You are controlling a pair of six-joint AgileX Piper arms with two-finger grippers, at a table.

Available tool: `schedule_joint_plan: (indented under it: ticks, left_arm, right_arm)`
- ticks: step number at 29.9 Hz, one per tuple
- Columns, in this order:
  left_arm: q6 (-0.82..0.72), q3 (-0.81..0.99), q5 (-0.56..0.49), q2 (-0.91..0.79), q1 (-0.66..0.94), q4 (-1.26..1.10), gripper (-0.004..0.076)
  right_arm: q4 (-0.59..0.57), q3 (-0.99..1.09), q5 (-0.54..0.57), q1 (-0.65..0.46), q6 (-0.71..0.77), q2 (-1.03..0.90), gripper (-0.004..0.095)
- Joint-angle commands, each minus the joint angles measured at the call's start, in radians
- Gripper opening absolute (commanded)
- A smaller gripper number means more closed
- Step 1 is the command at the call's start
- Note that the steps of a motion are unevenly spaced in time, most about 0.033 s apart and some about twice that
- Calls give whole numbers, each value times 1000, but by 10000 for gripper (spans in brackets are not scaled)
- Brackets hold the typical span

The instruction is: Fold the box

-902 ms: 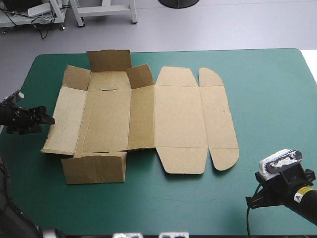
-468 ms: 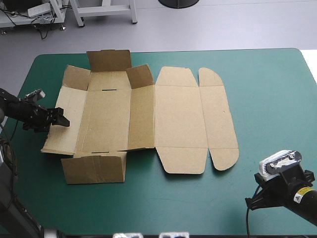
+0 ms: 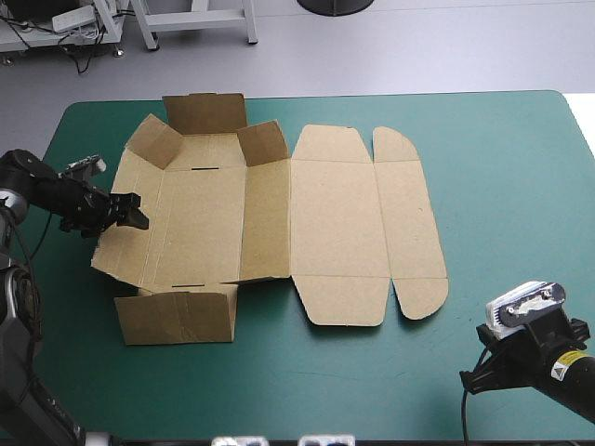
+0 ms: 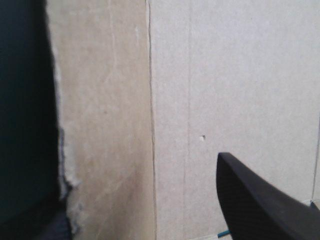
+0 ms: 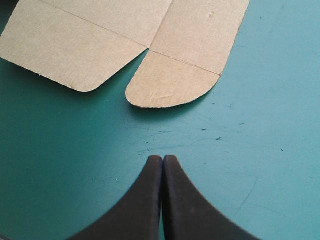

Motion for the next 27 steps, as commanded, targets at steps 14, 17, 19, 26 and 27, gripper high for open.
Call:
schedule_joint_plan:
  ticks: [14,17,19,26,27]
  left_arm:
    - [-133,1,90,-62,-66,132,416]
    - [-133,13,90,-62,-68,105,395]
    - [-137,19,90,-62,-73,94,371]
    - [-137,28,87,-62,-117,91,252]
    - [-137,28,87,-62,-119,91,236]
  right_arm:
    - [16,-23,-83,0,-11,4,-18]
    - [16,-23,-87,0,-11,4,-18]
    - [16,-23,-89,0,-11,4,-17]
    - [16,-23,-95,0,-15,4,-18]
    - [16,-23,-95,0,-15,4,-18]
